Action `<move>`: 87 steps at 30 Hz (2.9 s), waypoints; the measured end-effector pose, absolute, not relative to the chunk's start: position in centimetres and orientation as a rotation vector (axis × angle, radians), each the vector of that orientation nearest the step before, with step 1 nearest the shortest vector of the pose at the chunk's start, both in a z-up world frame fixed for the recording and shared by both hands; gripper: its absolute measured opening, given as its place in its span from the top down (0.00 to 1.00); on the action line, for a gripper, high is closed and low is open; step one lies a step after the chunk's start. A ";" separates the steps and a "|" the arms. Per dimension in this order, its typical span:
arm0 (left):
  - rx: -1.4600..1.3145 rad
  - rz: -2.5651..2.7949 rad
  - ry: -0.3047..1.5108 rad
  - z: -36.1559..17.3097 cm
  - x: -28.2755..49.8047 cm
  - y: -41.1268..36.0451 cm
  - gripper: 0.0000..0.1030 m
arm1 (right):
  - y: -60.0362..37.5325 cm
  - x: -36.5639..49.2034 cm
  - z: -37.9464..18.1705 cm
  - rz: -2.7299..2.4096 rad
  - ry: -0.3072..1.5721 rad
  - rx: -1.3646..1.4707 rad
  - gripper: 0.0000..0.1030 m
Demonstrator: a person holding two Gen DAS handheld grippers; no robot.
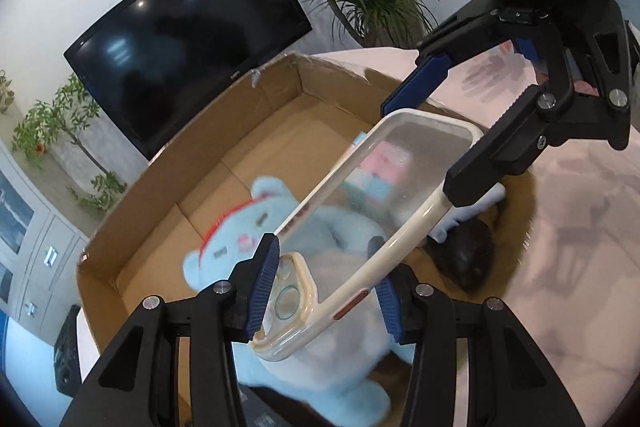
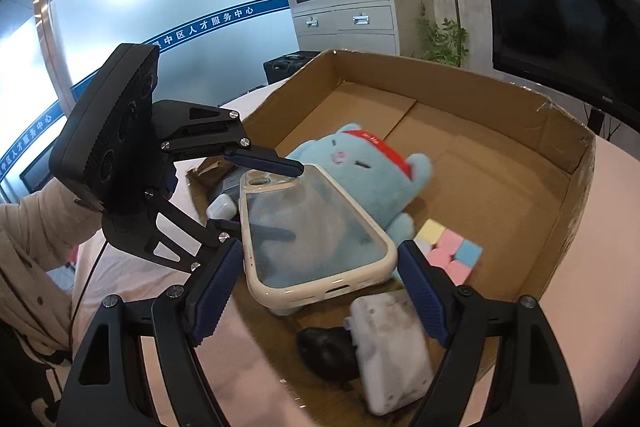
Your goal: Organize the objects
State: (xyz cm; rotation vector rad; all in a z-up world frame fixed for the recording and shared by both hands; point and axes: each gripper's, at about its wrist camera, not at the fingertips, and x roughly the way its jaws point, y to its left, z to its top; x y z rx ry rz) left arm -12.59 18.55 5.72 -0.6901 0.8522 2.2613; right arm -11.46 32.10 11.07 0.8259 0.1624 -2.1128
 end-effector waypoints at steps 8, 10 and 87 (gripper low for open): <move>-0.708 2.274 0.824 5.3 -12.9 19.0 0.57 | 30.7 -10.9 8.5 -2.131 0.417 0.914 0.24; -0.727 2.272 0.841 5.1 -12.4 19.3 0.56 | 29.6 -10.1 7.1 -2.122 0.530 0.976 0.24; -1.272 2.818 -0.015 -5.6 10.8 5.8 0.00 | 24.6 12.2 0.6 -2.930 0.056 1.280 0.01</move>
